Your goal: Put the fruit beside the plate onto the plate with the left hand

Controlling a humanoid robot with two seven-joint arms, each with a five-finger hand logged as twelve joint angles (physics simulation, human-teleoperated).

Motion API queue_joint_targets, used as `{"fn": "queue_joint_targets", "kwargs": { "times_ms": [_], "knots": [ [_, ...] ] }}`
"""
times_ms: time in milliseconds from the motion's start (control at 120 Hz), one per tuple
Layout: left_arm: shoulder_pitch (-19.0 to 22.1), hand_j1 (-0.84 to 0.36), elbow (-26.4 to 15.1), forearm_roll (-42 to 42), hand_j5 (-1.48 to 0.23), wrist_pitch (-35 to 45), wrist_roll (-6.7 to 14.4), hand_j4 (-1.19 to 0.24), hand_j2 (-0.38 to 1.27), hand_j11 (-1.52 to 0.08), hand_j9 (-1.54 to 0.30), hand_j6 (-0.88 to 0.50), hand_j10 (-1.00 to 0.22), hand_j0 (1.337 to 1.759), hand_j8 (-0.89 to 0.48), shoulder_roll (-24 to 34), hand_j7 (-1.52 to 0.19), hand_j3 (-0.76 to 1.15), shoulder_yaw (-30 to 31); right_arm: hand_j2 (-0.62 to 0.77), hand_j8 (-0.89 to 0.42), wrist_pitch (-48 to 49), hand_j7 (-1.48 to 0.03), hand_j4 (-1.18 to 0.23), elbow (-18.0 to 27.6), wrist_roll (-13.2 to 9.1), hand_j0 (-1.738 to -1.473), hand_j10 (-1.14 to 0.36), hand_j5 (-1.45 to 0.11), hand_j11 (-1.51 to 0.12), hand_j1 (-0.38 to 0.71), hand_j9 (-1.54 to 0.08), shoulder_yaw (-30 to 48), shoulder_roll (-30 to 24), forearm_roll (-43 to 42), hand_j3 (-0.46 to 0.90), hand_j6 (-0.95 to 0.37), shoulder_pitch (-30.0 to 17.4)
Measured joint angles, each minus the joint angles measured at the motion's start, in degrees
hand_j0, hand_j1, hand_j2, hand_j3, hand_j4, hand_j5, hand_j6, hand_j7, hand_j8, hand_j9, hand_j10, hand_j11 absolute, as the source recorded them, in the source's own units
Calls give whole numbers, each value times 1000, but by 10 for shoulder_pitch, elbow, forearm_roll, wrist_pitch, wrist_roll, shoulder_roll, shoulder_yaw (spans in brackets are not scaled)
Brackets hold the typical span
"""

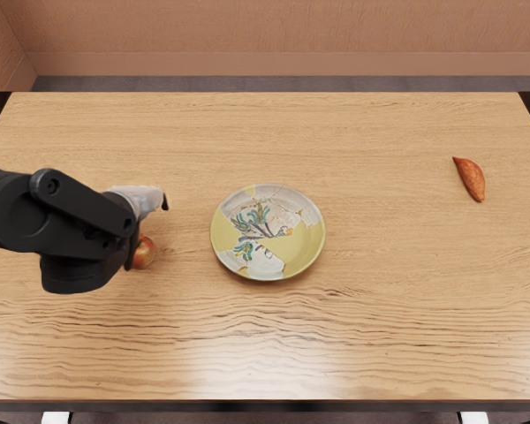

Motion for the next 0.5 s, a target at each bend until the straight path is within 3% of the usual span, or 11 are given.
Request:
{"fn": "queue_joint_targets", "kwargs": {
  "times_ms": [500],
  "knots": [
    [38,-37,24,-3,-419,23,-1,-322,65,-418,-418,-322,-322,1658,-322,-17,-419,0,11,-7,-36,0,-46,-36,0,0,-1658,-36,-46,-46,-306,-46,0,0,0,0,-36,0]
  ]
}}
